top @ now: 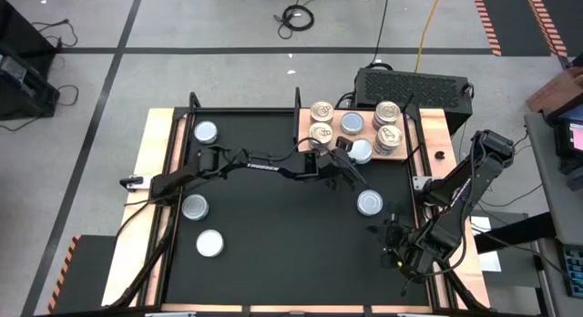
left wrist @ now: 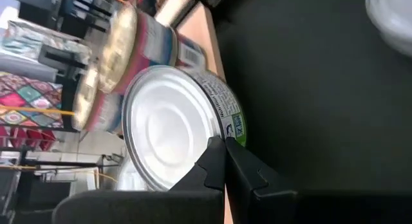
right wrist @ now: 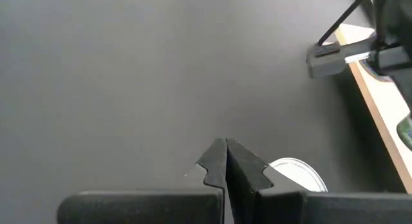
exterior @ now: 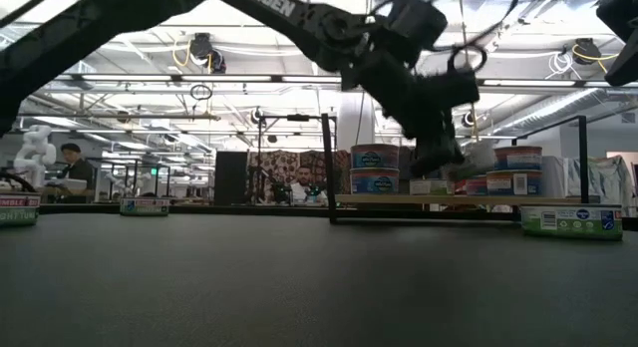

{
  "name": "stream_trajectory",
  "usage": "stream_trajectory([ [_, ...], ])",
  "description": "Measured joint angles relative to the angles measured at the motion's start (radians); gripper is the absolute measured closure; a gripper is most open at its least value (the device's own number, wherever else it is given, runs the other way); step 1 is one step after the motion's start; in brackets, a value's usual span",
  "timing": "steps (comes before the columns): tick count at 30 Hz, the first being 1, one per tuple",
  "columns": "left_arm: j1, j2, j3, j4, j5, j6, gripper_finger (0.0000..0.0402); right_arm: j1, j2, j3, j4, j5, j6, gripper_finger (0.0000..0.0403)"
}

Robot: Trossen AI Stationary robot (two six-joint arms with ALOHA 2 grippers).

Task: Stack canned seafood by type on shelf
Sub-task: Put the green tuna can aligned with the other green tuna can on the shelf, then stack the green tuna can on top of the top green tuna can on the shelf

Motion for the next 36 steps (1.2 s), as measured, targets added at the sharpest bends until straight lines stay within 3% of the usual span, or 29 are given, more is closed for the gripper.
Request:
stream_trajectory([
  [19, 0.039, 0.047, 0.032, -0.017, -0.071, 0.000, 0.0401, 0.000, 0.000, 0.000, 0.003, -0.004, 0.005, 0.0403],
  [28, 0.038, 0.047, 0.033, -0.012, -0.150, -0.008, 0.0366, 0.000, 0.000, 0.000, 0.012, -0.006, 0.005, 0.0403],
  [36, 0.021, 0.047, 0.033, 0.026, -0.156, -0.006, 0.0359, 0.000, 0.000, 0.000, 0.012, -0.009, 0.022, 0.0403],
])
